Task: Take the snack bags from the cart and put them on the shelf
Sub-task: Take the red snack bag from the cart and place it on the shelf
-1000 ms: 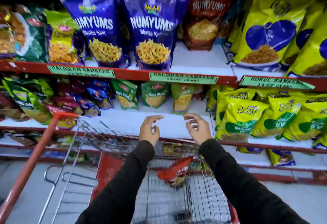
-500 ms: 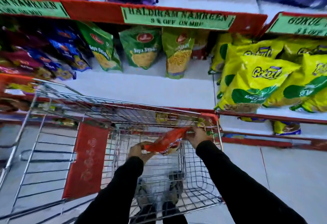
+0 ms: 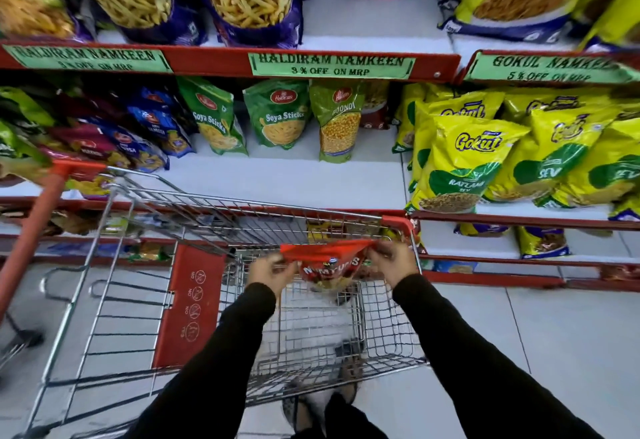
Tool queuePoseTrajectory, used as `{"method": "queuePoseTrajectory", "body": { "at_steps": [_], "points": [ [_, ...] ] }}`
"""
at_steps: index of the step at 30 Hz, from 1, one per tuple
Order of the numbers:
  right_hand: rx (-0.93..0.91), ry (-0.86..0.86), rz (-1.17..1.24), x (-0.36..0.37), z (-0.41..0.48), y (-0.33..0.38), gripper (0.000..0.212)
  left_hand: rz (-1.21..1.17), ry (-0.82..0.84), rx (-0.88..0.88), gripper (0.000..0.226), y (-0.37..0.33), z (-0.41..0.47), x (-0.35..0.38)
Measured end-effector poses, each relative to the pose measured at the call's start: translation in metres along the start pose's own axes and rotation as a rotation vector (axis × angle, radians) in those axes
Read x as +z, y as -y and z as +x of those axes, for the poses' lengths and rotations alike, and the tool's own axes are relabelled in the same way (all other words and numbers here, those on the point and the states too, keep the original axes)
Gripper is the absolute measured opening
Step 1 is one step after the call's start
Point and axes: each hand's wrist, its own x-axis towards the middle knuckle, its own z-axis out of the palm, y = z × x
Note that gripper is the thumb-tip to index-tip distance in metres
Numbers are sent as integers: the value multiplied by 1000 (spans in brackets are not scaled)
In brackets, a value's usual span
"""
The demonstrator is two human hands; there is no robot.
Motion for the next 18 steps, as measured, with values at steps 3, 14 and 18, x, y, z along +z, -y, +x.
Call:
{"method": "queuePoseTrajectory", "body": {
  "at_steps": [3, 14, 18],
  "points": [
    [-103, -85, 90, -16, -23, 28, 25, -85, -74, 155, 21, -28, -9, -14],
    [-579, -373, 483, -98, -58, 181, 44, -417, -34, 607, 20, -200, -20, -66],
    [-737, -406, 592, -138, -46, 245, 25, -609, -37, 697, 14, -277, -17, -73]
  ]
}}
